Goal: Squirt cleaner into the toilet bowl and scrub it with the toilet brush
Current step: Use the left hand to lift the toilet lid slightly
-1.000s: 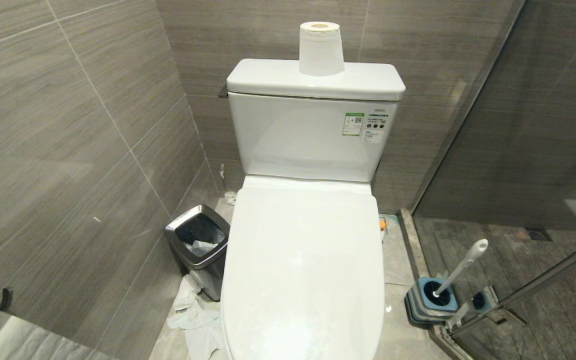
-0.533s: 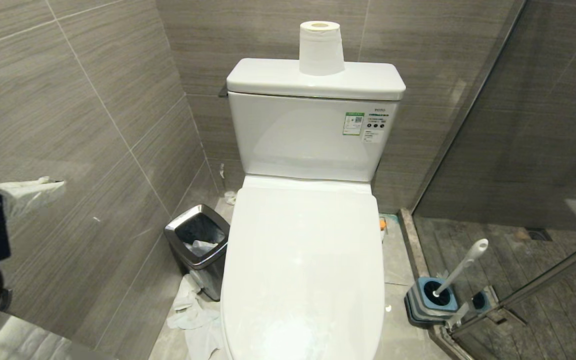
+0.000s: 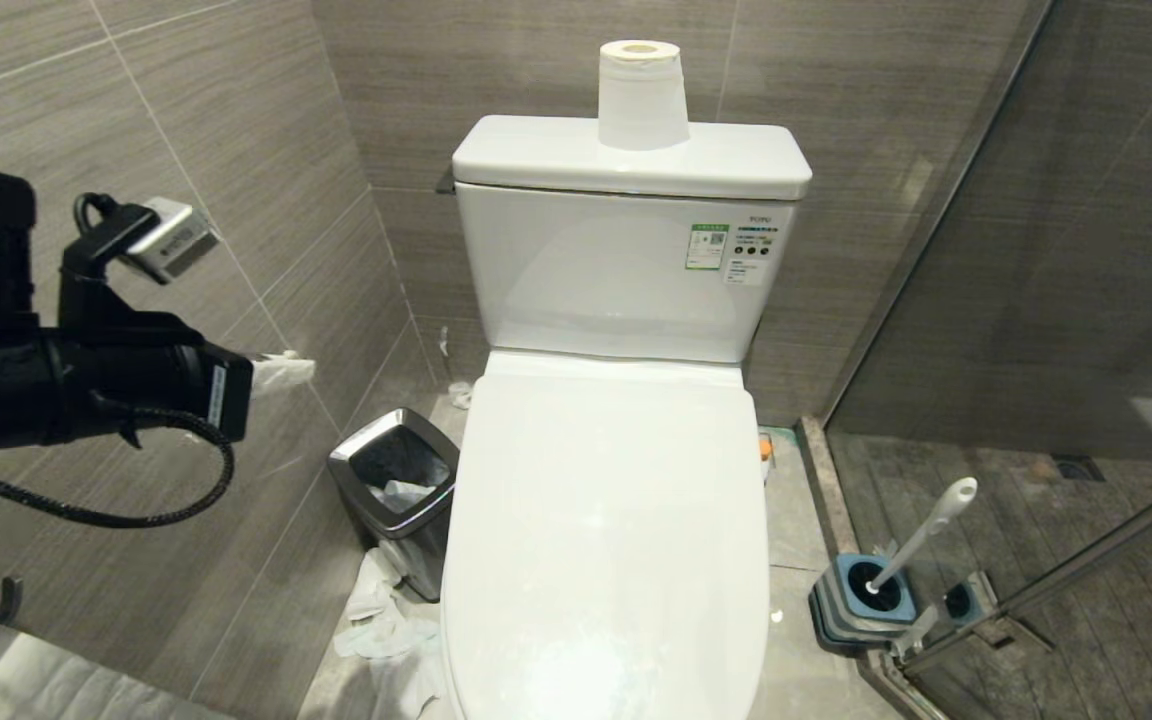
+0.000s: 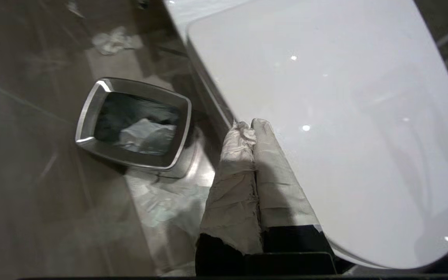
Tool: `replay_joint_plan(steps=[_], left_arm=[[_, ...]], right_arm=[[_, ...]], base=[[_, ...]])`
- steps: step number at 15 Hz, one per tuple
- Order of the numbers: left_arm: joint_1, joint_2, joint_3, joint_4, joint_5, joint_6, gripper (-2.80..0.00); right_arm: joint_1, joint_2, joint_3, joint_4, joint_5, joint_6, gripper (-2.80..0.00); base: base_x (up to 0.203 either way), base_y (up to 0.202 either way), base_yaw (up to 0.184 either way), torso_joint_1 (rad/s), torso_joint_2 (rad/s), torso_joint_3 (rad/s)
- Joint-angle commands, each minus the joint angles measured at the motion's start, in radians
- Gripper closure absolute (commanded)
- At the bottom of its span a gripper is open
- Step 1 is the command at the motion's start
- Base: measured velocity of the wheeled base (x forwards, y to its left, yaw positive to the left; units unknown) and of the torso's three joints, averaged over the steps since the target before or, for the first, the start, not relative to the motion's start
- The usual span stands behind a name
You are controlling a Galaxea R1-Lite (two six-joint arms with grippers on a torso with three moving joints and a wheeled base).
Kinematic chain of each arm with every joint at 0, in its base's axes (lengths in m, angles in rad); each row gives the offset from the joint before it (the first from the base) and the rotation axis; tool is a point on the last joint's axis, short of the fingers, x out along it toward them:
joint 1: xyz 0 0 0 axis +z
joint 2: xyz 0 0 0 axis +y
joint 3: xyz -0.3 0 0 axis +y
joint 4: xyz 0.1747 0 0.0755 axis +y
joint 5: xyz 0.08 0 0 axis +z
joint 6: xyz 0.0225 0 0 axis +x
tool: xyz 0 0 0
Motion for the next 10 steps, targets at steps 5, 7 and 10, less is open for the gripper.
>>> replay_joint_plan(steps=[5,7,10], left_arm=[[0.053,0.267,-0.088,-0.007,-0.436,-0.172,0.0],[0.086,0.336,-0.1,-0.119,-0.573,-0.373,0.0],[0.126,0.492,-0.1,-0.471,-0.627,-0.627,0.0]], right_arm=[[0.0,-0.001,0.011,-0.001,0.001,0.0,-2.8],[0.0,-0.001,0.011,-0.001,0.001,0.0,-2.8],[0.0,-0.002,0.011,-0.001,0.001,0.0,-2.8]], base=[[0.0,0.0,0.0,0.0,0.0,0.0],[0.0,0.0,0.0,0.0,0.0,0.0],[0.0,0.0,0.0,0.0,0.0,0.0]])
